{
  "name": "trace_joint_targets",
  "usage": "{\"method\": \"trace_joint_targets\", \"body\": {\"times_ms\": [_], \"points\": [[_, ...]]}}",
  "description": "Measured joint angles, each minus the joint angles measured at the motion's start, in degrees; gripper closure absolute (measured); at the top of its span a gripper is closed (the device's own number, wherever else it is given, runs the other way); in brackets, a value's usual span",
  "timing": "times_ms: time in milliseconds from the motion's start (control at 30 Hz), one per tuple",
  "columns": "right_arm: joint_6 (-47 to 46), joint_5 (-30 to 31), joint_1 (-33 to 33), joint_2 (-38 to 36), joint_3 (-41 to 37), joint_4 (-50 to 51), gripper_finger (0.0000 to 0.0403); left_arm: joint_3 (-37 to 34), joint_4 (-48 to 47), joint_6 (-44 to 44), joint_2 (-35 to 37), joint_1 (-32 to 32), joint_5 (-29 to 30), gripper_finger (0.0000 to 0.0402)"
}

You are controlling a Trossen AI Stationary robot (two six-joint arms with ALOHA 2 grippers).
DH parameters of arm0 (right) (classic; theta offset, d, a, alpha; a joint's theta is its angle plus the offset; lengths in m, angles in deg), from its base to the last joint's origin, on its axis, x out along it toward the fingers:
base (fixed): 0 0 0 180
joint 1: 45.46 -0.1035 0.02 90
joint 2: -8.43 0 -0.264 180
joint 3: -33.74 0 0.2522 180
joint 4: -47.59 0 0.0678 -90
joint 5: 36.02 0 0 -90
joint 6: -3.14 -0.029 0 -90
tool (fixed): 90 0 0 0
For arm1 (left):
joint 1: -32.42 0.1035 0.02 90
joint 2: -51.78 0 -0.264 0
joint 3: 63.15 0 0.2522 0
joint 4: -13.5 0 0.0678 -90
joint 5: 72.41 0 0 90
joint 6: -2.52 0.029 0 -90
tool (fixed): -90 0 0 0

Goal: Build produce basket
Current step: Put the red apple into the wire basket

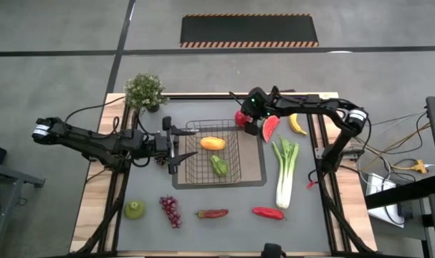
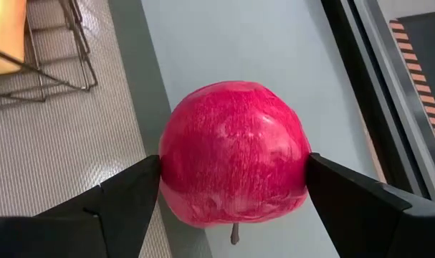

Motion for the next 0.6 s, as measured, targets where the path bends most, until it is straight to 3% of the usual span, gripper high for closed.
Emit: {"method": "trace_joint_targets", "body": {"times_ms": [200,467,600], "points": [[-0.39,-0.20,0.09,0.84,0.95,0.46,0.0078,0.00,0.00,0.02,0.00,0.00,0.00,0.0130],[-1.60,-0.22,0.09,0.37,1.07,0.91,0.0145,0.00,0.00,0.03,0.00,0.00,0.00,0.0130],[-1.98,-0.32,0.07,-0.57,0.96,1.85,0.0154,0.00,0.02,0.03,0.00,0.00,0.00,0.0130]]}}
